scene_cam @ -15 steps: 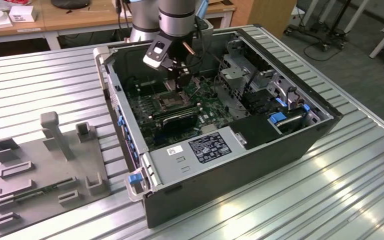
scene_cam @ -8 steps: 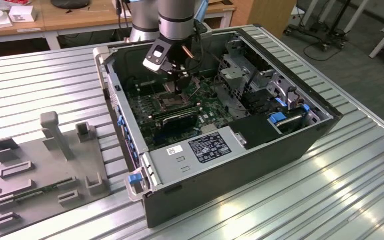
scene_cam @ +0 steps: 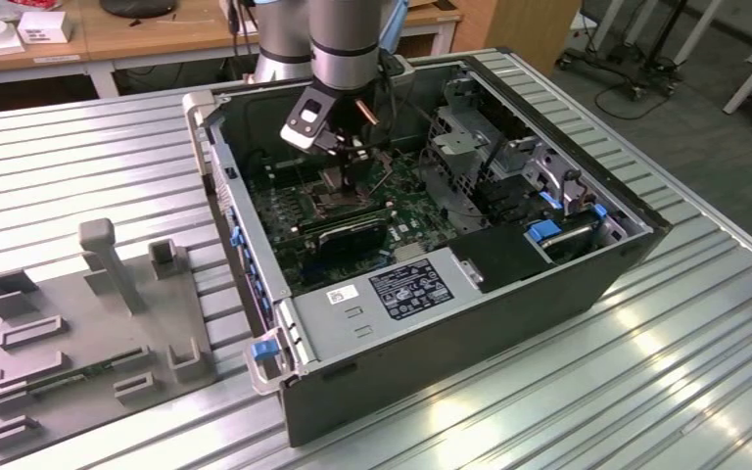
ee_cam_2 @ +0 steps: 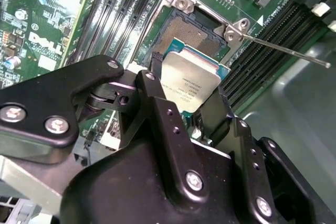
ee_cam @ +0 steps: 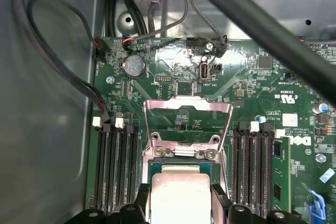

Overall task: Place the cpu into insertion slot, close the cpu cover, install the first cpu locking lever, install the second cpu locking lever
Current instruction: 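Place the cpu into insertion slot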

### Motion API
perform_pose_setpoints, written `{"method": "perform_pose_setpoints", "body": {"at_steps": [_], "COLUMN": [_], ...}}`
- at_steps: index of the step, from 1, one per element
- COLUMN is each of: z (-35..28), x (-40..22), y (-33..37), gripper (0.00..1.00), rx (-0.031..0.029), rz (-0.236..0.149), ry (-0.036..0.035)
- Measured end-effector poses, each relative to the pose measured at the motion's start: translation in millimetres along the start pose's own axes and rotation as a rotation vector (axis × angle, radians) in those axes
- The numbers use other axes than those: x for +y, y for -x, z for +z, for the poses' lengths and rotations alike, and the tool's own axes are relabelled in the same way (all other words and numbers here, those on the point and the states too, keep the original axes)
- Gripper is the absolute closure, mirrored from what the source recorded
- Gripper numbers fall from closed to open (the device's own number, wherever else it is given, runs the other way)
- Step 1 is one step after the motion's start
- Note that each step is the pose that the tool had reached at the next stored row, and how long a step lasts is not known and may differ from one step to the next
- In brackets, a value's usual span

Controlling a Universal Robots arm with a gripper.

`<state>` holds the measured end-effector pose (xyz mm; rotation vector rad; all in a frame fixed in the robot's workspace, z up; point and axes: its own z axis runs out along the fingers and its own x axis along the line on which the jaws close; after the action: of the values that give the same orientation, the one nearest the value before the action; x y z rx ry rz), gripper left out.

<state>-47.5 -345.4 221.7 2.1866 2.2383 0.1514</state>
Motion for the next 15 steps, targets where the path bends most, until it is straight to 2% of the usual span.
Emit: {"method": "perform_pose_setpoints", "body": {"at_steps": [10,15], "z": [11.7,12.1], "x": [-3.8,-6.7], "y": [0.6,0.6], "gripper": [0.46,0.46], "rx": [0.0001,0.0001], "rz": [0.000,0.000], "ry": [-0.0001,-0.0001]}}
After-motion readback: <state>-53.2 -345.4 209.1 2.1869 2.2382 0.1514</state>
